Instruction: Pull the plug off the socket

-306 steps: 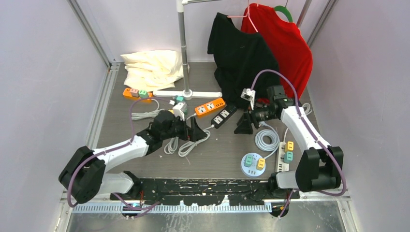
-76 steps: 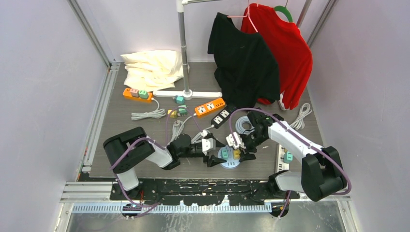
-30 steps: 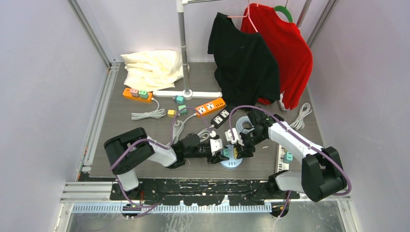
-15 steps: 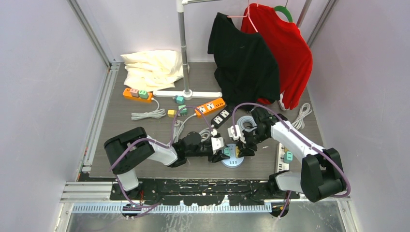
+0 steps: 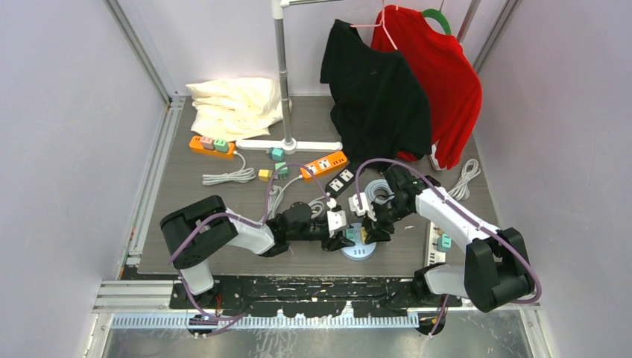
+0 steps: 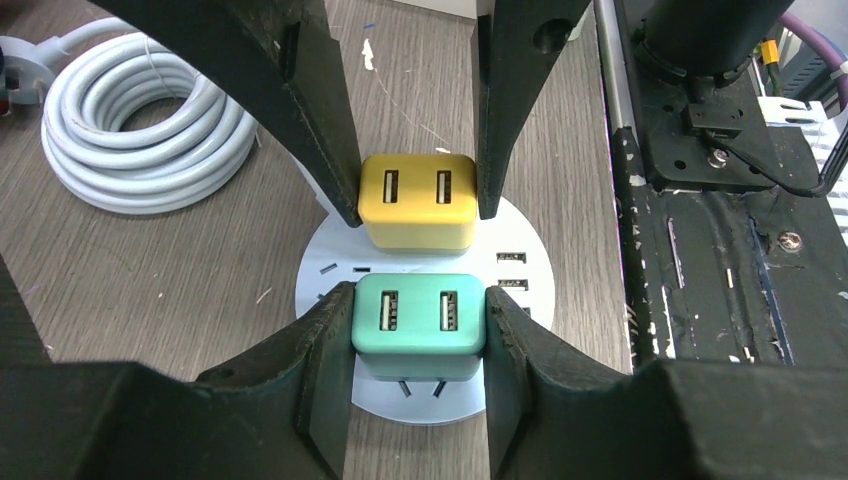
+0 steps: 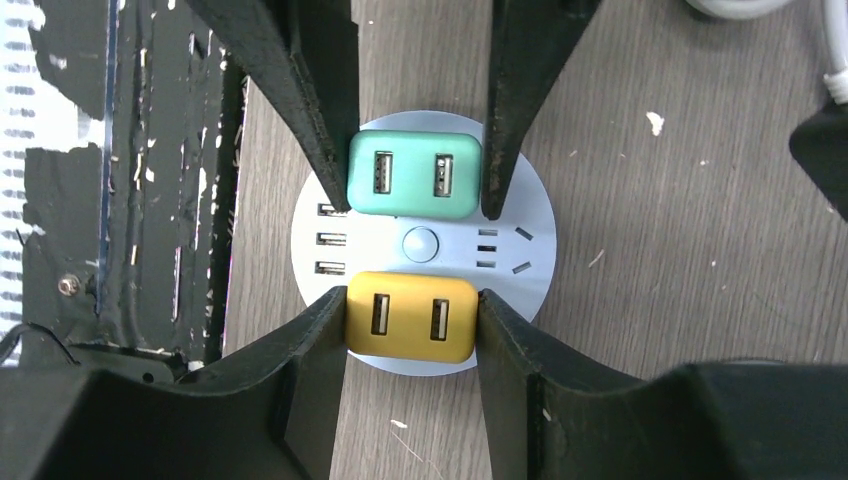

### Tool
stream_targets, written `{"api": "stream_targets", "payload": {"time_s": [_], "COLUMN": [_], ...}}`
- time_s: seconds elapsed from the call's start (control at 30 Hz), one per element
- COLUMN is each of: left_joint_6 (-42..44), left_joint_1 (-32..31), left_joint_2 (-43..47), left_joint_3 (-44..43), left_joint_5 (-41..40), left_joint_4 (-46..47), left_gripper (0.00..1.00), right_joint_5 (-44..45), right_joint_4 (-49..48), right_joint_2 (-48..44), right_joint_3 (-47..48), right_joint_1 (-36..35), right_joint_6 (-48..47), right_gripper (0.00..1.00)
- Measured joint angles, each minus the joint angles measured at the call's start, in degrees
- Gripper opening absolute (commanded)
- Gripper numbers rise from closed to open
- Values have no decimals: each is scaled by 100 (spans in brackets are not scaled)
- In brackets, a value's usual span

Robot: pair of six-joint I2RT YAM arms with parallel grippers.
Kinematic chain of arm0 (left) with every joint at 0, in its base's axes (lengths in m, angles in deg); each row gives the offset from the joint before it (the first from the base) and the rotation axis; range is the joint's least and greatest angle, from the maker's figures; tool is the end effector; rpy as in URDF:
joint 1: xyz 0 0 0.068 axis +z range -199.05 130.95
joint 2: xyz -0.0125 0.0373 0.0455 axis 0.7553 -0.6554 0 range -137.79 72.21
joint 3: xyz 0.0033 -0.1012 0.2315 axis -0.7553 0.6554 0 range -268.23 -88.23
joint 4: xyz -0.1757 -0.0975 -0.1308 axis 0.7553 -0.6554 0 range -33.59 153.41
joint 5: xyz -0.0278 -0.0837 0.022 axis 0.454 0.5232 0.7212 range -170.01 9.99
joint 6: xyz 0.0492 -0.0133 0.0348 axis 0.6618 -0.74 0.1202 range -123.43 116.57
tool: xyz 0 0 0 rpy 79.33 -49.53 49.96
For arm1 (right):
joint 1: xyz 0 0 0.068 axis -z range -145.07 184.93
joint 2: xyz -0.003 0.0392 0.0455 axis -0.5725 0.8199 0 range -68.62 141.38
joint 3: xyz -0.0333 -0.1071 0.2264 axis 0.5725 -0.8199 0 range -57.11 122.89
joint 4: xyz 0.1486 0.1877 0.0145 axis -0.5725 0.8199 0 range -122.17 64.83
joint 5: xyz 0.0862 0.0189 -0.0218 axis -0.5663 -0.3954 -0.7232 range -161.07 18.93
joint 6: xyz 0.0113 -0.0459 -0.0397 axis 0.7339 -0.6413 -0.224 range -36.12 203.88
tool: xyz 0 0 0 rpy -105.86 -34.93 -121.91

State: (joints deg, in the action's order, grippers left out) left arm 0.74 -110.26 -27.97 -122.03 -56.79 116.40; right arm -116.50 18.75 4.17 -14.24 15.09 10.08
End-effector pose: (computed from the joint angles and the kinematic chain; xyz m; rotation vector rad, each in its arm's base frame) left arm 0.1383 -0.2897 0.1468 1.2812 1.4277 -1.0560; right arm 0.1648 0.0948 0.1817 -1.8925 1.6603 0.8471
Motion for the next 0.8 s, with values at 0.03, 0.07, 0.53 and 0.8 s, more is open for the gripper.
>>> {"api": "stream_targets", "payload": {"time_s": [0.03,0.07,0.53,0.8], "left_joint_6": [-20,-33,-76,-74], "left_joint_1": [17,28,48,96], "left_joint_2": [0,0,-2,-4], "left_joint_3": [-13,-24,-179,-280], "left_joint_5": [15,17,98,149], "left_joint_4": [-15,-31,-289,-461], "left_gripper": [0,0,0,0], "right_joint_5": [0,-17,-271,-157], "right_joint_4": [-31,-44,660,74], "right_joint_2": [-2,0,61,74], "right_joint_3": [0,2,74,72], "right_joint_1": [44,105,372,308], "right_joint_6": [83,136,-1235,24], "right_gripper": [1,1,1,1]}}
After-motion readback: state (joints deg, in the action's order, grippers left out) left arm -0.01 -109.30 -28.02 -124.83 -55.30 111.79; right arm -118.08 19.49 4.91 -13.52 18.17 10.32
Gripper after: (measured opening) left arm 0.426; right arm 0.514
